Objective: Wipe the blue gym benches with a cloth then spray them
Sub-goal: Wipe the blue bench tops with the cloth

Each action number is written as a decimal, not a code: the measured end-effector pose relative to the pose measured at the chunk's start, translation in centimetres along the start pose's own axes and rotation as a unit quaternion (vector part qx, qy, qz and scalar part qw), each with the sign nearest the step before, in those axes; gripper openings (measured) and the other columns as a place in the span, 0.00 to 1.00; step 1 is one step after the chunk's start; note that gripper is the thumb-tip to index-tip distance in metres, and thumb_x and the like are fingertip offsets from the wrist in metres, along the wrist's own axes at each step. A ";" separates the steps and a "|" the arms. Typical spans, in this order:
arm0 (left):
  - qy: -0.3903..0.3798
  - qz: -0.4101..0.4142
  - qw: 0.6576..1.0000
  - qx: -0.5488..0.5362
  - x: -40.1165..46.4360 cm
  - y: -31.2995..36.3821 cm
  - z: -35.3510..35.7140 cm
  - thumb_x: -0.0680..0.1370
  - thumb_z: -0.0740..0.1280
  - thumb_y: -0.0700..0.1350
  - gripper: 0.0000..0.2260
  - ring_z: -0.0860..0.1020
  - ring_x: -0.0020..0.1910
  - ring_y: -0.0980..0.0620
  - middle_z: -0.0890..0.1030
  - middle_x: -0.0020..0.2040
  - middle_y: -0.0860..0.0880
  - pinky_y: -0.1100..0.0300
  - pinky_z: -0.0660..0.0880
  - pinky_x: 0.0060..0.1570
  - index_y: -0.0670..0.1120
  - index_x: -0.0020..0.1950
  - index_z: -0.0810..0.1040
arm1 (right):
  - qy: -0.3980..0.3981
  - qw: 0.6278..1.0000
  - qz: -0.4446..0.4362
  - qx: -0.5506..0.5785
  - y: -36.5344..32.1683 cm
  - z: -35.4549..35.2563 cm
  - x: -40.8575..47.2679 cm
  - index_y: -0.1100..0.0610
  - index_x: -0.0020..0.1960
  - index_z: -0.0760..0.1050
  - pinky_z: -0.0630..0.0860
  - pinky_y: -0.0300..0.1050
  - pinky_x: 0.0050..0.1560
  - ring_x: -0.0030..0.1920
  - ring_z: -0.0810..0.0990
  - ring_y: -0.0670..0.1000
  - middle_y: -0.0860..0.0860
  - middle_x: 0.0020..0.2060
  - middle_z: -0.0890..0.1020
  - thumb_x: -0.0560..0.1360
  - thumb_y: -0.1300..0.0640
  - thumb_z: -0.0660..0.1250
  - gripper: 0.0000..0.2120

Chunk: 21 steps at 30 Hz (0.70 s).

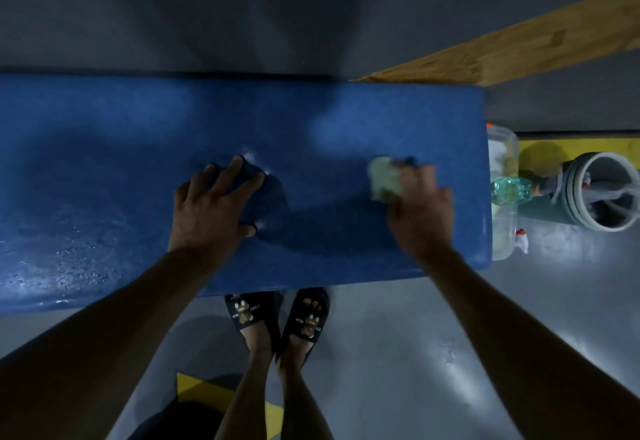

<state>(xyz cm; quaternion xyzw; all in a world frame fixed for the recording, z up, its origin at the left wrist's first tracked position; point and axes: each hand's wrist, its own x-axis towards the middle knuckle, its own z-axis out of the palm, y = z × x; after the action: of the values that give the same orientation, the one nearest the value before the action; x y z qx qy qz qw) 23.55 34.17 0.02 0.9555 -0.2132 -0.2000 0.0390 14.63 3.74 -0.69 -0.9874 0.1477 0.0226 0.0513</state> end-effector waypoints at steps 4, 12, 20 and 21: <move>0.000 -0.006 1.000 0.001 0.0 0.2 0.1 0.64 0.80 0.52 0.42 0.62 0.73 0.36 0.60 0.79 0.50 0.39 0.64 0.65 0.58 0.75 0.65 | 0.030 0.976 0.216 0.016 1.3 0.6 0.1 0.56 0.60 0.70 0.69 0.54 0.44 0.43 0.75 0.63 0.58 0.53 0.72 0.71 0.54 0.62 0.18; 0.007 -0.002 1.000 0.001 -0.1 0.2 0.2 0.62 0.81 0.52 0.42 0.65 0.71 0.34 0.64 0.78 0.49 0.38 0.67 0.61 0.57 0.74 0.68 | -0.044 0.985 -0.143 0.088 -11.2 0.8 -3.7 0.52 0.59 0.73 0.70 0.50 0.47 0.45 0.75 0.55 0.53 0.52 0.73 0.67 0.54 0.67 0.21; 0.009 -0.002 1.000 0.006 -0.1 0.3 0.1 0.63 0.81 0.52 0.42 0.64 0.71 0.35 0.62 0.78 0.49 0.38 0.66 0.62 0.58 0.74 0.66 | 0.055 0.975 0.211 0.045 2.7 1.0 -2.9 0.58 0.59 0.71 0.69 0.54 0.41 0.42 0.74 0.65 0.60 0.53 0.73 0.70 0.51 0.58 0.20; 0.008 -0.001 1.000 0.004 -0.2 0.3 0.1 0.63 0.81 0.52 0.42 0.64 0.72 0.35 0.62 0.78 0.49 0.38 0.66 0.63 0.58 0.74 0.66 | 0.064 0.967 0.239 0.059 1.0 1.5 -3.3 0.59 0.59 0.71 0.70 0.54 0.40 0.41 0.75 0.65 0.61 0.52 0.73 0.70 0.51 0.58 0.20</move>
<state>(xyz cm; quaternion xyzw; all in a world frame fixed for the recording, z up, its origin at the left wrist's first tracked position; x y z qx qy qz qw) 23.27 33.96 0.06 0.9575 -0.2124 -0.1917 0.0364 11.16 3.93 -2.02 -0.9179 0.3839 -0.0377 0.0930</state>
